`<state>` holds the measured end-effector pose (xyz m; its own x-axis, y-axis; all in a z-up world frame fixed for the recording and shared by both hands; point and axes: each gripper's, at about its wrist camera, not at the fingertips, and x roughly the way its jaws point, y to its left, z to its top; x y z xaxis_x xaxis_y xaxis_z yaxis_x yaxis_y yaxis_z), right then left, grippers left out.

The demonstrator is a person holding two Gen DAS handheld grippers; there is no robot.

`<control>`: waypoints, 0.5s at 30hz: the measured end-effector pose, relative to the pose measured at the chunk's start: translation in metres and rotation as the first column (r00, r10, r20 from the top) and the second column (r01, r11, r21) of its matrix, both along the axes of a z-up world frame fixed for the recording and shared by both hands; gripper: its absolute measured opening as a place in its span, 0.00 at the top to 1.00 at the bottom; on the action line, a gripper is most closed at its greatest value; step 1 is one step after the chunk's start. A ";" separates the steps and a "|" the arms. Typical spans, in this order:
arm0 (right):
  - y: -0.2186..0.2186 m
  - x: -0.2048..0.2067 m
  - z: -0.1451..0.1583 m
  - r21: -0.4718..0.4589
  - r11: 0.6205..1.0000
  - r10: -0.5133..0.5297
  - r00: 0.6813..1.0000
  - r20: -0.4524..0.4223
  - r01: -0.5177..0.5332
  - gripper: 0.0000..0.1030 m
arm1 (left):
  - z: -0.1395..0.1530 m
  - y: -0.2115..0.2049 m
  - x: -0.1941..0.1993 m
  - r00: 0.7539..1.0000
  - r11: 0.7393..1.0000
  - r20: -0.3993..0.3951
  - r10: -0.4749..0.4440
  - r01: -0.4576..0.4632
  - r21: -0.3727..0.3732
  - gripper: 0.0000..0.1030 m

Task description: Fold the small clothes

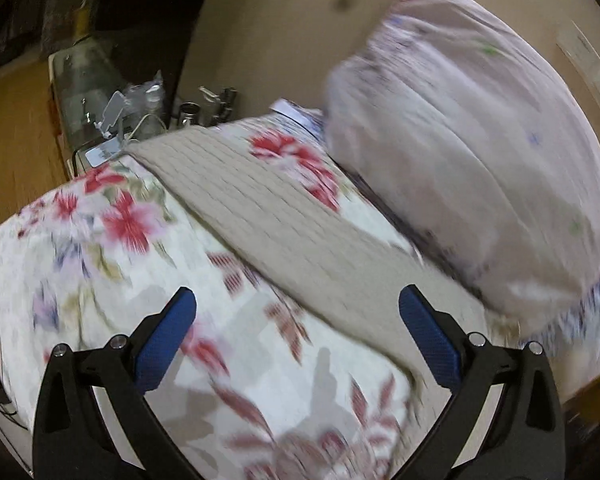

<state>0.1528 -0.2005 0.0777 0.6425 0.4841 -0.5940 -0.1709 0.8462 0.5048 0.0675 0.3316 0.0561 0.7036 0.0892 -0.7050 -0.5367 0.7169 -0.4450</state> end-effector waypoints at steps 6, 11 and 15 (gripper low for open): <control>0.096 -0.027 -0.039 -0.024 0.975 0.213 0.964 -0.159 -0.219 0.39 | -0.021 0.053 0.023 0.998 0.996 -0.032 0.049 -0.051 -0.071 0.22; 0.053 -0.025 -0.045 -0.060 0.994 0.075 0.975 -0.207 -0.089 0.35 | -0.037 0.089 0.028 0.990 0.978 -0.044 0.133 -0.139 -0.158 0.33; 0.017 -0.027 -0.045 -0.076 0.997 -0.023 0.973 -0.229 0.005 0.32 | -0.038 0.115 0.027 0.979 0.951 0.003 0.205 -0.198 -0.238 0.34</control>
